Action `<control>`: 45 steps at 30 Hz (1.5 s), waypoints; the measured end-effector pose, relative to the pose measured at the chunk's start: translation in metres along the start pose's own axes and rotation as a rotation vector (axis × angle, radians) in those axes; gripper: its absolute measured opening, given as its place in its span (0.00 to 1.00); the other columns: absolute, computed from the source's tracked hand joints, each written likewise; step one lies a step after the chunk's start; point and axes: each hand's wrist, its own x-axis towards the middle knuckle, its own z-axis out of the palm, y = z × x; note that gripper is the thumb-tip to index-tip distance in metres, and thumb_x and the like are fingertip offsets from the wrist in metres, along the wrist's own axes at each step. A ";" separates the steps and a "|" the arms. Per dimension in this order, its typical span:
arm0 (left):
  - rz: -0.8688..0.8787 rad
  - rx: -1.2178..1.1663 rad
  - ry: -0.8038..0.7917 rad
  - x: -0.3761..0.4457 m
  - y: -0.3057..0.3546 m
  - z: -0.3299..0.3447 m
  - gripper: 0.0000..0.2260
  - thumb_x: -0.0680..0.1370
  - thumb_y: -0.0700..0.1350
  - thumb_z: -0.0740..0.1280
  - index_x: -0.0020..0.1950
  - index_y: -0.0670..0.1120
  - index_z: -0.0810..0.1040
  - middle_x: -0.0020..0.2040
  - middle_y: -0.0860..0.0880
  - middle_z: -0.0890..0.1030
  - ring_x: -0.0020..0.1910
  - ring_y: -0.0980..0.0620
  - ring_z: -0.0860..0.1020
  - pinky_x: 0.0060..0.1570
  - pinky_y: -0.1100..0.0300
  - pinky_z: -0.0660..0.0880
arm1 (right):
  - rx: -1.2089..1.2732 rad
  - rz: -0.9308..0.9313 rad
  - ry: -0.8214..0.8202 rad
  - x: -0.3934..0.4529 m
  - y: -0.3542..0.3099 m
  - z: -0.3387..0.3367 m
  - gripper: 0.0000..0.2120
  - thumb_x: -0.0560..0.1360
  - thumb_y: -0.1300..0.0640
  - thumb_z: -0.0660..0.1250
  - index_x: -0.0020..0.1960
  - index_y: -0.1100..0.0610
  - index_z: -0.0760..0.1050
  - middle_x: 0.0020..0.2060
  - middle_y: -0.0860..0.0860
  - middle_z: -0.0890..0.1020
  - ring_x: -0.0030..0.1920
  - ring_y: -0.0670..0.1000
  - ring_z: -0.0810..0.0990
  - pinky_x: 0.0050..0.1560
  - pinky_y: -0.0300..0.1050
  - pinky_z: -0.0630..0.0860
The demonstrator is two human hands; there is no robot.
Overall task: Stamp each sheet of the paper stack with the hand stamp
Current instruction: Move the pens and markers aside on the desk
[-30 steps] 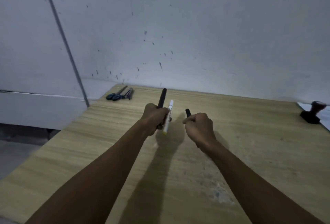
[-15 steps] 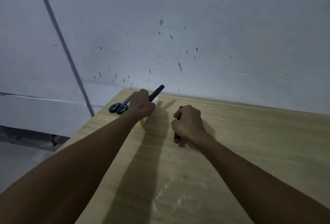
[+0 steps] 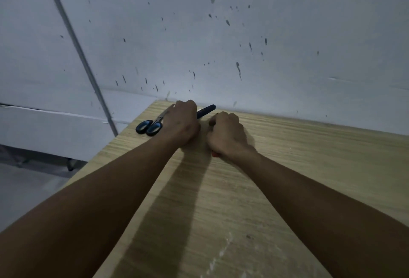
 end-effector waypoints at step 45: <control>-0.142 -0.216 -0.045 -0.051 -0.008 -0.034 0.06 0.75 0.40 0.64 0.45 0.39 0.78 0.47 0.41 0.79 0.45 0.42 0.77 0.34 0.57 0.67 | 0.115 0.113 -0.064 -0.001 0.010 -0.012 0.15 0.67 0.63 0.65 0.53 0.56 0.75 0.48 0.54 0.79 0.50 0.59 0.79 0.44 0.48 0.75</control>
